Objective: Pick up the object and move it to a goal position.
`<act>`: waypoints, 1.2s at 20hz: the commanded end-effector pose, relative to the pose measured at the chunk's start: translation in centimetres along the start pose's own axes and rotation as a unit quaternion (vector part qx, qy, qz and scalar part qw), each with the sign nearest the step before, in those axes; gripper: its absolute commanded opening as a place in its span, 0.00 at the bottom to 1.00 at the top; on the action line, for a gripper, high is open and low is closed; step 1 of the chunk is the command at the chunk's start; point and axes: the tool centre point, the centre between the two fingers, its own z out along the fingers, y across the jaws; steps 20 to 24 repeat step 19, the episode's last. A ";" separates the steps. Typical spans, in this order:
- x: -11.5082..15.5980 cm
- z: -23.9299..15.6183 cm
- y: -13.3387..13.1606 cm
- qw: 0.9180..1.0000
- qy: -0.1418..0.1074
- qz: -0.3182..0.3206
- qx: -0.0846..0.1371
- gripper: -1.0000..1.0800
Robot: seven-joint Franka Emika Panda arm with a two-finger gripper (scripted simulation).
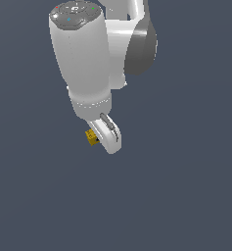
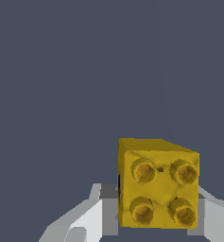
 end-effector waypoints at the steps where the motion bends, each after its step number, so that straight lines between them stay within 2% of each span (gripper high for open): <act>1: 0.7 -1.3 -0.4 1.000 0.000 0.000 0.000 0.00; 11: 2.3 -4.1 -1.5 1.000 0.000 0.000 0.000 0.00; 24: 2.7 -4.7 -1.8 1.000 0.000 0.000 0.000 0.00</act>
